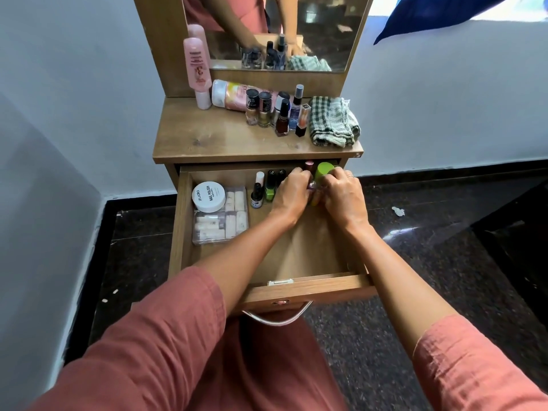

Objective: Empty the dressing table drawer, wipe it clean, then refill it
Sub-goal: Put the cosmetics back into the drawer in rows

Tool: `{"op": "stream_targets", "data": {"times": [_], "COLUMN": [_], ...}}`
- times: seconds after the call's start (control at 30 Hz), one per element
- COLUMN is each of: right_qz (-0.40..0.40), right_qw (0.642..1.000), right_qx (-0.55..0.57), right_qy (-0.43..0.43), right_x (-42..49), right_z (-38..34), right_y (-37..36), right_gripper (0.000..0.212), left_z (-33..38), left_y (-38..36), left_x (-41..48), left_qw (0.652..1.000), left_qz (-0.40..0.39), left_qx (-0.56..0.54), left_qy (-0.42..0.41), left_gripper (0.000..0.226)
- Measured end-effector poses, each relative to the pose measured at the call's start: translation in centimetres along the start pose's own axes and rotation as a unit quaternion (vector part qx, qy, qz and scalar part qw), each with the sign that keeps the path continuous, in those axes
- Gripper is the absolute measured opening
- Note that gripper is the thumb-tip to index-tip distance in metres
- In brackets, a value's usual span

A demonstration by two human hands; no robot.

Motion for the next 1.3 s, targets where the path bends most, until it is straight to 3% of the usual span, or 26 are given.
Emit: {"op": "stream_targets", "data": {"times": [0.3,0.57,0.77,0.97,1.3], "right_qz": [-0.002,0.058,0.091,0.069,0.069], "right_qw": [0.999,0.984,0.969,0.969,0.961], "right_qx": [0.030,0.163,0.226,0.231,0.262], "right_qy": [-0.013,-0.041,-0.039,-0.054,-0.060], "right_x": [0.4,4.6,9.3,12.5,13.3], "right_z": [-0.3,-3.2,-5.1,-6.3,-6.3], "right_y": [0.8,3.7,5.1,5.1,4.2], "right_gripper": [0.022,0.020,0.027,0.041,0.025], "left_z": [-0.4,-0.9,-1.8,-1.6,-2.0], "left_y": [1.5,7.0,10.3,10.8,10.3], "left_x": [-0.2,1.8,4.3,6.4,7.5], "left_qw": [0.999,0.987,0.977,0.981,0.985], "left_qz": [0.028,0.140,0.200,0.189,0.162], "left_qx": [-0.027,-0.075,-0.077,-0.031,-0.039], "left_qy": [-0.009,-0.023,-0.012,-0.026,-0.030], "left_gripper": [0.025,0.015,0.028,0.042,0.026]}}
Point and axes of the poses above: each hand's wrist, its own x-axis towards the middle knuckle, its own y-axis out of the back of the hand, z = x × y, the point moved 3 cm from there along x, towards the middle knuckle, and after that the axes turned 10 degrees about x, right-handed, at the moved point
